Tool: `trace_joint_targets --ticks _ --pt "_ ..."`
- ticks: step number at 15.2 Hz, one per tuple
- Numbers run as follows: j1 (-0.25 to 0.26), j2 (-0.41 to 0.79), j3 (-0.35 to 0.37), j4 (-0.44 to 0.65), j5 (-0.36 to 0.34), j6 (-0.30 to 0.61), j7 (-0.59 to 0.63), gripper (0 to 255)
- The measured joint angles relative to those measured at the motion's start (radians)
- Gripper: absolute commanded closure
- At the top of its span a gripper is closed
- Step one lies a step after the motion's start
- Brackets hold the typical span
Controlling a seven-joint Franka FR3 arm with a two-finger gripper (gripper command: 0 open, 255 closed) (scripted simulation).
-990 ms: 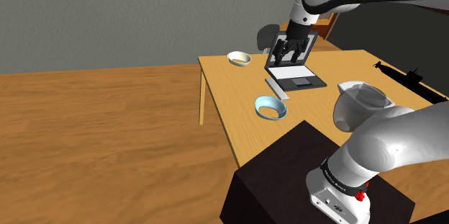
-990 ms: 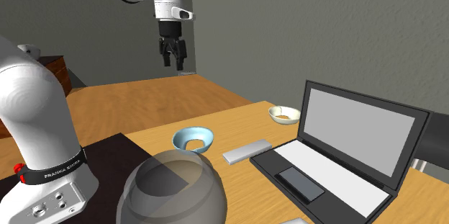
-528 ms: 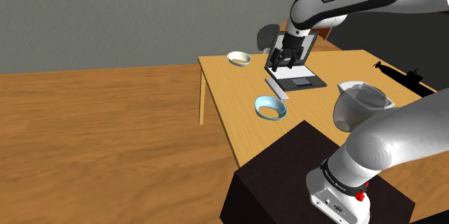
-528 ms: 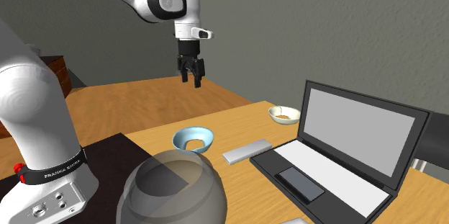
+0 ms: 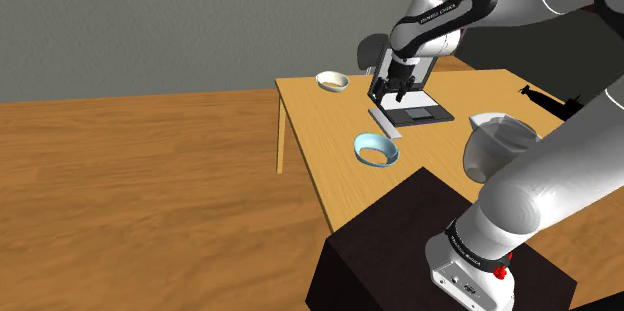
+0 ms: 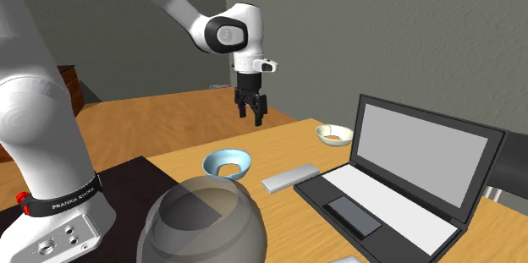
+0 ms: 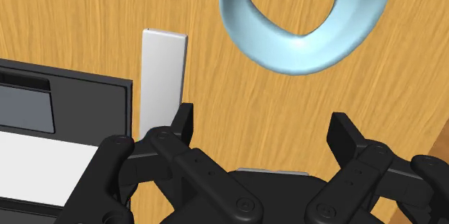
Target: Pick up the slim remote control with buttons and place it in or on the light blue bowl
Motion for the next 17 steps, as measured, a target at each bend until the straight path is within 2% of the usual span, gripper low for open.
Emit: trace_joint_targets --ticks 11,15,17 --pt "-0.085 0.384 -0.046 0.211 0.122 0.170 -0.128 0" --pt "-0.132 0.518 -0.041 0.319 0.167 0.194 -0.167 0" --pt "-0.142 0.550 -0.037 0.336 0.178 0.210 -0.174 0"
